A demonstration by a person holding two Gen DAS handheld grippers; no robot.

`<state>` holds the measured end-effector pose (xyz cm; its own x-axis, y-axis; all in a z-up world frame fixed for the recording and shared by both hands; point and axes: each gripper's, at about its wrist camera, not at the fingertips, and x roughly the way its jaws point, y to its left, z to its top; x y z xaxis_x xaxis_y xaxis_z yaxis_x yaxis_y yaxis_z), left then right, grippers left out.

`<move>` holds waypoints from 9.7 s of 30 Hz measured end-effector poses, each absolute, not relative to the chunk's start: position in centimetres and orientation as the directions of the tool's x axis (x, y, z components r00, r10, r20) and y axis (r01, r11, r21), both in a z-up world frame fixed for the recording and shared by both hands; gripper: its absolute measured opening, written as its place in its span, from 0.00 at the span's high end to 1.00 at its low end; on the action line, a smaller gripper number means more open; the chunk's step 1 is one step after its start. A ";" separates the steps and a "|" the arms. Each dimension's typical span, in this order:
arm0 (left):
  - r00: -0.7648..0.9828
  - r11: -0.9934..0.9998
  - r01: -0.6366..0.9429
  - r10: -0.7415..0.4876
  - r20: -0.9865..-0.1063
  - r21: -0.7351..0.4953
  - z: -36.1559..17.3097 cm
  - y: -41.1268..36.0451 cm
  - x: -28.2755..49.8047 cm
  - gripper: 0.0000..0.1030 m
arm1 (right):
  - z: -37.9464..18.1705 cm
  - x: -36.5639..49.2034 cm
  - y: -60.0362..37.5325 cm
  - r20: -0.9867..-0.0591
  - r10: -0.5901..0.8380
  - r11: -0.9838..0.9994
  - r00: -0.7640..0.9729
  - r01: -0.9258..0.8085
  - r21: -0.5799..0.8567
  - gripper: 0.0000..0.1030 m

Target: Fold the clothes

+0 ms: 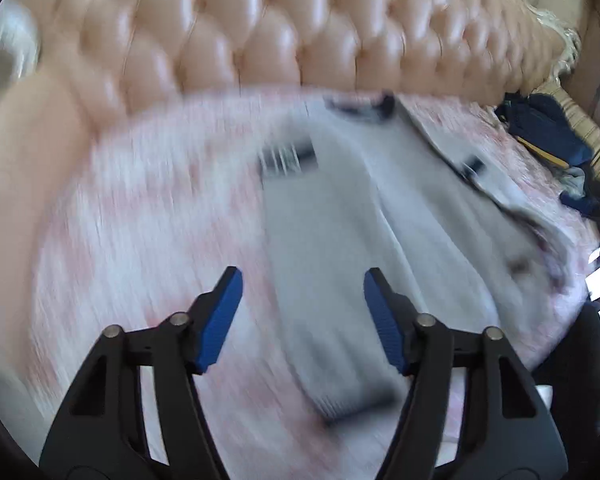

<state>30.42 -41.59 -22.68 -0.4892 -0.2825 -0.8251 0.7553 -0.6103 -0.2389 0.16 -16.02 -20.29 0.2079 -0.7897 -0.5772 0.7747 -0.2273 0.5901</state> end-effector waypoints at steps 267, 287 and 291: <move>-0.614 -0.296 0.788 -0.319 -0.722 -0.540 -20.5 -61.2 49.6 0.95 | -26.7 22.0 -20.9 -0.790 -0.565 0.083 0.238 0.969 0.232 0.17; -0.832 -0.328 0.517 0.027 -0.555 -0.791 -22.8 -40.6 42.6 0.44 | -27.8 3.9 -8.5 -0.699 -0.628 -0.367 0.341 0.663 0.653 0.21; -0.851 -0.225 0.468 0.147 -0.505 -0.854 -27.2 -37.0 36.6 0.65 | -29.7 2.2 -7.5 -0.635 -0.653 -0.398 0.414 0.526 0.752 0.21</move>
<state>36.58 -37.02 -27.22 -0.8505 0.1470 -0.5050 0.4684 -0.2250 -0.8544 2.21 -7.52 -29.67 0.4135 -0.6530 -0.6345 0.5255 -0.3979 0.7520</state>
